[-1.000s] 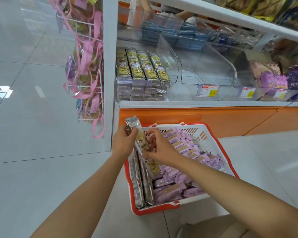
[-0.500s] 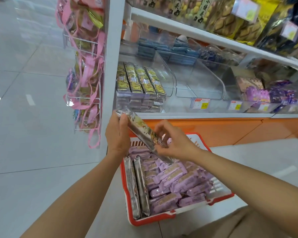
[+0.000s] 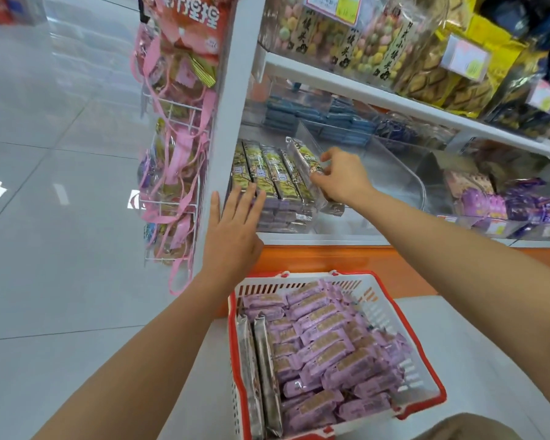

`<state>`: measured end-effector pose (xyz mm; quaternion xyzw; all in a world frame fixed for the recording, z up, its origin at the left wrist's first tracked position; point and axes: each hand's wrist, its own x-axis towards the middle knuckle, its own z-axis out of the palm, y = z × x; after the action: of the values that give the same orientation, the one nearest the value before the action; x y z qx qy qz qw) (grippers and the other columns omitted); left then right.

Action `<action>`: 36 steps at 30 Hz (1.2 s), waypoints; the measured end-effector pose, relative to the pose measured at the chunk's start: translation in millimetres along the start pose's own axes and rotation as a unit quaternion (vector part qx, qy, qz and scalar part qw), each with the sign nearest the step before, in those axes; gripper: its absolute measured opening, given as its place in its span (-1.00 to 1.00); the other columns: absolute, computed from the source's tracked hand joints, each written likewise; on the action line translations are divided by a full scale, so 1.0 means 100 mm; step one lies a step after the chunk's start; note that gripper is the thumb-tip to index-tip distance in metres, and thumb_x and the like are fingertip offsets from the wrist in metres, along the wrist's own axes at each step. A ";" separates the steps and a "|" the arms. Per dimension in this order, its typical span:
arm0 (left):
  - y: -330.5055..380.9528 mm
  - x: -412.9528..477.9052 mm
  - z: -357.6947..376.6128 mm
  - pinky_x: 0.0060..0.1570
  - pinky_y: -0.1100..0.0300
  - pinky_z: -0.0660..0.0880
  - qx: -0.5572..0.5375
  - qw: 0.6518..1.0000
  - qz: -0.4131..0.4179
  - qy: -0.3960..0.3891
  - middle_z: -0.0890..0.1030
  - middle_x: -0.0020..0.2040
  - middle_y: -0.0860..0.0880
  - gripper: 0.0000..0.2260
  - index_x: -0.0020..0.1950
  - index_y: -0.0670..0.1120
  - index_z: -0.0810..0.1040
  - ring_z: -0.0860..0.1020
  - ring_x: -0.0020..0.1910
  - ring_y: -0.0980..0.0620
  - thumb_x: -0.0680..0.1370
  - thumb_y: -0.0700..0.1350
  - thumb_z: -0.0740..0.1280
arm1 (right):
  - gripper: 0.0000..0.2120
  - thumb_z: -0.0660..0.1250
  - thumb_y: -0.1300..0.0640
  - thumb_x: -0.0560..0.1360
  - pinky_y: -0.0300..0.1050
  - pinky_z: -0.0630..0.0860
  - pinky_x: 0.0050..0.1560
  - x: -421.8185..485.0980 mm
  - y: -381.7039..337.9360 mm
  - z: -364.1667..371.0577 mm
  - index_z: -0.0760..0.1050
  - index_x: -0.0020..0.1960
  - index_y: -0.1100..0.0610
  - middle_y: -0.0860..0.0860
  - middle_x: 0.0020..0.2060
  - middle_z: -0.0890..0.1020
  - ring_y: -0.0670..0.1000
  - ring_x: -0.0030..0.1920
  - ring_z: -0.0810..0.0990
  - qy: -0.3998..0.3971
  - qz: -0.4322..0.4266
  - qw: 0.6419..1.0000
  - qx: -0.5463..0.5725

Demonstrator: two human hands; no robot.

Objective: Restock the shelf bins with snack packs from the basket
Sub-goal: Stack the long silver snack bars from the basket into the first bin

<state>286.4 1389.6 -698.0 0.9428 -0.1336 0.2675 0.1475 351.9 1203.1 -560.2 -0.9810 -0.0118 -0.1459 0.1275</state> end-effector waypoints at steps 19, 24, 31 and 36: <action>-0.05 0.02 0.16 0.52 -0.24 -0.09 0.043 0.998 0.028 0.042 0.29 0.54 -0.12 -0.22 0.58 -0.11 0.23 0.20 0.52 -0.19 0.35 -0.24 0.37 | -0.67 0.28 0.04 0.58 -0.08 0.53 -0.17 0.32 -0.22 0.25 0.67 -0.16 0.25 0.20 -0.29 0.66 0.17 -0.16 0.60 -0.015 -0.034 0.993 -0.108; -0.03 0.01 0.12 0.50 -0.25 -0.03 0.035 0.999 0.024 0.027 0.27 0.55 -0.12 -0.20 0.58 -0.11 0.20 0.18 0.54 -0.19 0.35 -0.26 0.37 | -0.61 0.18 0.01 0.63 -0.02 0.39 0.13 0.15 -0.22 0.14 0.58 -0.13 0.29 0.18 -0.23 0.61 0.20 -0.02 0.50 -0.056 -0.052 0.987 -0.144; 0.04 -0.04 0.05 0.52 -0.18 -0.13 0.020 1.000 0.008 0.012 0.16 0.59 -0.14 -0.18 0.60 -0.13 0.14 0.05 0.59 -0.18 0.36 -0.27 0.36 | -0.71 0.33 0.08 0.55 -0.03 0.42 0.16 -0.03 -0.09 0.17 0.56 0.20 0.21 0.13 0.08 0.63 0.11 0.12 0.52 0.043 -0.131 0.990 -0.001; 0.09 -0.31 0.16 0.52 -0.17 0.00 0.011 0.999 0.029 0.029 0.21 0.54 -0.23 -0.34 0.55 -0.24 0.24 0.15 0.53 -0.23 0.42 -0.24 0.19 | -0.96 0.31 0.18 0.52 -0.21 0.45 -0.27 -0.50 -0.13 0.37 0.54 -0.07 0.08 -0.08 -0.30 0.55 -0.12 -0.32 0.49 0.063 -0.171 0.971 0.152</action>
<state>264.8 1381.0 -726.1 0.9320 -0.1531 0.3005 0.1328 313.9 1226.2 -605.7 -0.9224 -0.1930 -0.2233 0.2491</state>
